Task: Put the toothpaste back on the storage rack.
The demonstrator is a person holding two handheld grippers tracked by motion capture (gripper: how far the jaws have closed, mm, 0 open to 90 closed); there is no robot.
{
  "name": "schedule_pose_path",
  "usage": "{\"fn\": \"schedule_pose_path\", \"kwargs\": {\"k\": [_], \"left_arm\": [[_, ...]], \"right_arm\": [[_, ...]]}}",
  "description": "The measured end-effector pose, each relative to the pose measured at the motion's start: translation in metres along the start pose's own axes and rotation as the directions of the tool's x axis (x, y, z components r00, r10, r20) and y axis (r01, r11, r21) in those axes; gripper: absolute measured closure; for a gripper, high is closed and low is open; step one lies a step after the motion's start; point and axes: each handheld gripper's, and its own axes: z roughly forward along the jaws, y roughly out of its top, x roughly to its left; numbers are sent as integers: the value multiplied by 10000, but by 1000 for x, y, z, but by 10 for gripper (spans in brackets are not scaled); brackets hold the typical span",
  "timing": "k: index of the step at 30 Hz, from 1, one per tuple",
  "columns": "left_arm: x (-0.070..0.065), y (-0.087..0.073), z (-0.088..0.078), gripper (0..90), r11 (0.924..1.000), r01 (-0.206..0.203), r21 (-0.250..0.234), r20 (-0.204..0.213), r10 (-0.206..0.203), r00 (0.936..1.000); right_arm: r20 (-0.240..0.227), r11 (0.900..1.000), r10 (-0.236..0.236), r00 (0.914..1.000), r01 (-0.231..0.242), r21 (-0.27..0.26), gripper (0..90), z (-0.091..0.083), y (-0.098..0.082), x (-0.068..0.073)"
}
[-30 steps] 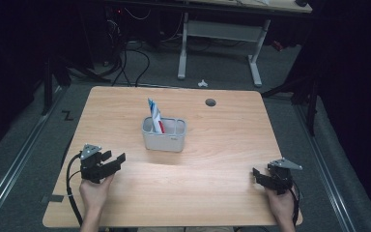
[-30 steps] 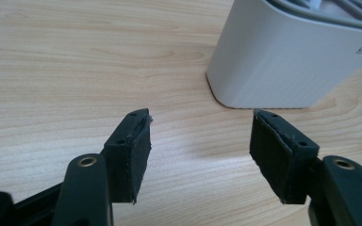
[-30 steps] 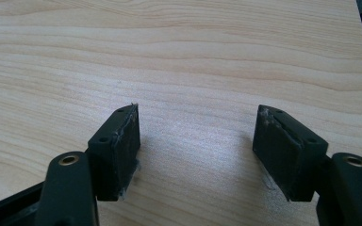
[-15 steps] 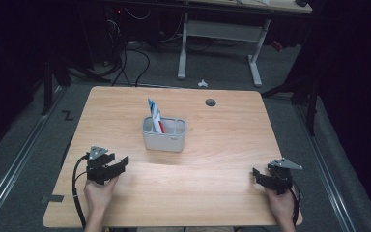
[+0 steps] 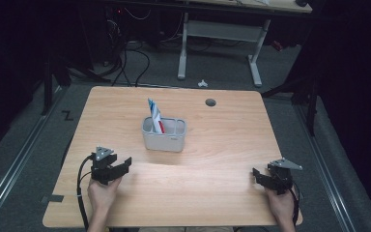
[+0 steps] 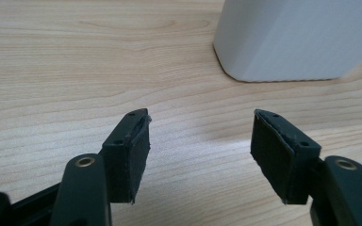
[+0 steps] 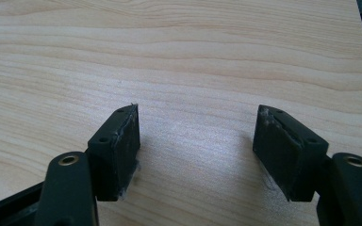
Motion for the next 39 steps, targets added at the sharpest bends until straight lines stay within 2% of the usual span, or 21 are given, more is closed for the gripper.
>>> {"fn": "schedule_pose_path", "kwargs": {"k": [4, 5, 17, 22, 27, 39], "left_arm": [[-2, -3, 5, 384, 9999, -41, 100, -140, 42, 9999], [-3, -4, 8, 384, 9998, -129, 159, -288, 133, 9995], [-9, -6, 19, 384, 9971, -612, 458, -678, 642, 9956], [-10, -7, 23, 384, 9963, -662, 541, -774, 703, 9945], [-12, -8, 27, 384, 9934, -927, 676, -926, 987, 9908], [-12, -9, 31, 384, 9920, -1010, 764, -990, 1083, 9892]], "right_arm": [[-4, 10000, 15, 10000, -15, 0, 324, 0, 0, 0], [-3, 10000, 34, 10000, -34, 7, 324, 0, 0, 0], [-1, 10000, 10, 10000, -10, 24, 324, 0, 0, 0], [-4, 10000, 2, 10000, -2, 1, 324, 0, 0, 0], [0, 10000, -8, 10000, 8, 6, 323, 0, 0, 0], [-2, 10000, -3, 10000, 3, 3, 324, 0, 0, 0]]}}
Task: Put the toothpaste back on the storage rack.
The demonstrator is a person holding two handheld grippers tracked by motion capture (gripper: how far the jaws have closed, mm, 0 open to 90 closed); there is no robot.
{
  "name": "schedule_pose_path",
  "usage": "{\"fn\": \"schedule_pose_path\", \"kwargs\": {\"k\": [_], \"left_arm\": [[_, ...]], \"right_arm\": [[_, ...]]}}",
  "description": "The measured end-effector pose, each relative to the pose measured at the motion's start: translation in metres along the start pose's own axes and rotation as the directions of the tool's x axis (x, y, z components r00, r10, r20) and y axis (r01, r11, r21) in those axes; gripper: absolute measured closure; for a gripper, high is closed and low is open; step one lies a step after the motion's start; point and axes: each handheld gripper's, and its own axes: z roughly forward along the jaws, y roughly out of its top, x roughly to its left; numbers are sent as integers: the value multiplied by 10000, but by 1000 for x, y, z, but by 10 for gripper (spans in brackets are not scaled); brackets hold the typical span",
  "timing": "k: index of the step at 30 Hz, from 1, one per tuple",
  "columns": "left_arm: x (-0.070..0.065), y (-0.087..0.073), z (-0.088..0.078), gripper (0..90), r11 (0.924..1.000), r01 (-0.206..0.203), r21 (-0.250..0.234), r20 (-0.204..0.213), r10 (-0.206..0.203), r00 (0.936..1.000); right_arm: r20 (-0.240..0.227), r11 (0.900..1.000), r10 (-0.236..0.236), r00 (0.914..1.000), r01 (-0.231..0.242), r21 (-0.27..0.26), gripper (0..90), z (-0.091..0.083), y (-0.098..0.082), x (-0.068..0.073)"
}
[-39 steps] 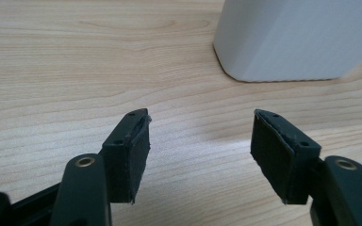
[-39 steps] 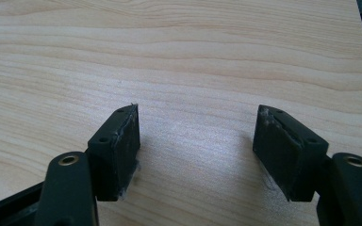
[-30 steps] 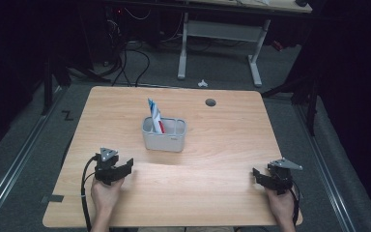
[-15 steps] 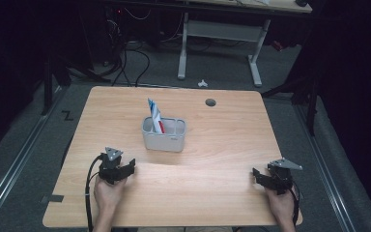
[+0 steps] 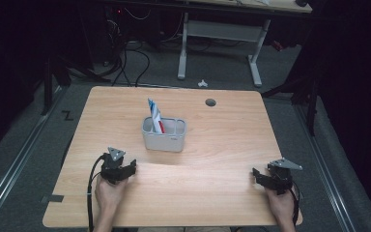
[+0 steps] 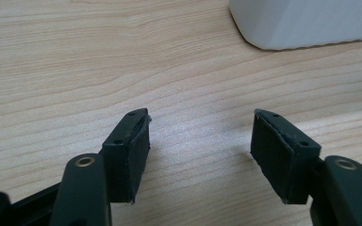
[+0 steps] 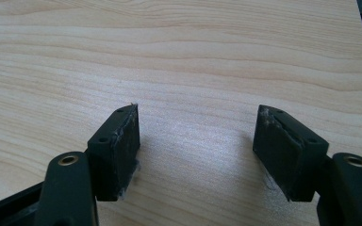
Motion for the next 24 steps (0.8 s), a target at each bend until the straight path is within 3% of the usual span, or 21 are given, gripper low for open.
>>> {"fn": "schedule_pose_path", "kwargs": {"k": [7, 24], "left_arm": [[-1, -1, 3, 382, 9998, -202, 49, -86, 202, 9998], [1, -4, 3, 350, 9999, -63, -111, -37, 62, 10000]], "right_arm": [[-1, 10000, 5, 10000, -5, 0, 323, 0, 0, 0], [-4, 10000, 21, 10000, -21, 4, 323, 0, 0, 0]]}}
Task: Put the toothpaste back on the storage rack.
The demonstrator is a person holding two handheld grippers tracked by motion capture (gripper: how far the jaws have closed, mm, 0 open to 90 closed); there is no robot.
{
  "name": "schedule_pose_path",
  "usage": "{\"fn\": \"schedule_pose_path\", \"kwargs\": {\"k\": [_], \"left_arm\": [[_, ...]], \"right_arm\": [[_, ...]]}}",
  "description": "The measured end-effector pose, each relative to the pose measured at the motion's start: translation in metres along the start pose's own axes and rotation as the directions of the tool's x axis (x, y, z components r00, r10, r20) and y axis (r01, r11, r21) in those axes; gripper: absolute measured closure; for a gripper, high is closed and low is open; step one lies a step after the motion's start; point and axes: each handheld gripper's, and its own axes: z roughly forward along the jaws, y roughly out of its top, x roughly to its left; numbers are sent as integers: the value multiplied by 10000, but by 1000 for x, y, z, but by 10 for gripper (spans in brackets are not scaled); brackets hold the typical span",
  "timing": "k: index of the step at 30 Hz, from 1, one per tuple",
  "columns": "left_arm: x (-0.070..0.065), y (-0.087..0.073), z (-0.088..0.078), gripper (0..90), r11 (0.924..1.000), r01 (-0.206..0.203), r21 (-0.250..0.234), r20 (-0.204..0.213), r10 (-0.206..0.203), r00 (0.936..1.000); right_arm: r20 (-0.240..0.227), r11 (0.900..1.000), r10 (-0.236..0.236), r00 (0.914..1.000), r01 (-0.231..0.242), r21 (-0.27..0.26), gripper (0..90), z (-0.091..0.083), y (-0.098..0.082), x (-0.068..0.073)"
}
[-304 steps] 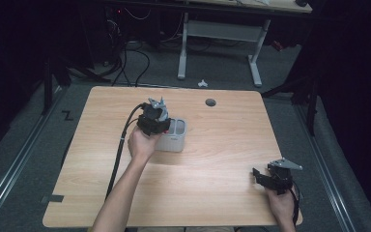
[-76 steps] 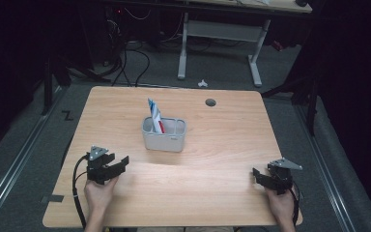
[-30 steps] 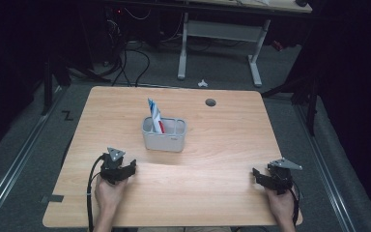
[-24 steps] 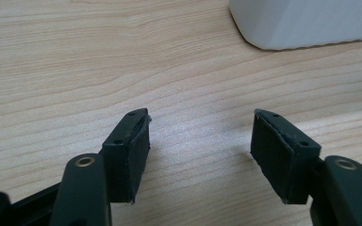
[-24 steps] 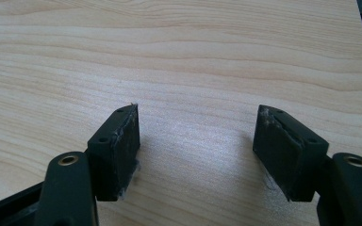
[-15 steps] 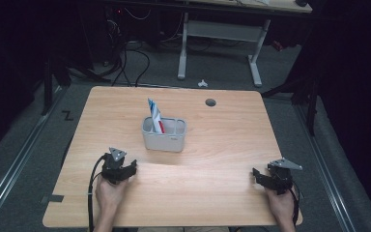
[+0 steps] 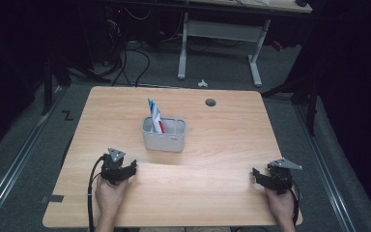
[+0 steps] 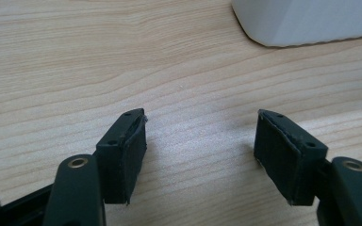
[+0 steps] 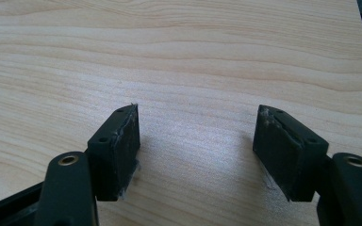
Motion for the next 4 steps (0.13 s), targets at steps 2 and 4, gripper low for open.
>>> {"fn": "schedule_pose_path", "kwargs": {"k": [2, 4], "left_arm": [[0, 0, 0, 349, 10000, 11, 2, 8, -11, 10000], [0, 0, 0, 349, 10000, 10, 4, 8, -10, 10000]], "right_arm": [[-28, 10000, 18, 10000, -18, -6, 323, 0, 0, 0], [-42, 10000, 22, 10000, -22, -8, 322, 0, 0, -1]]}}
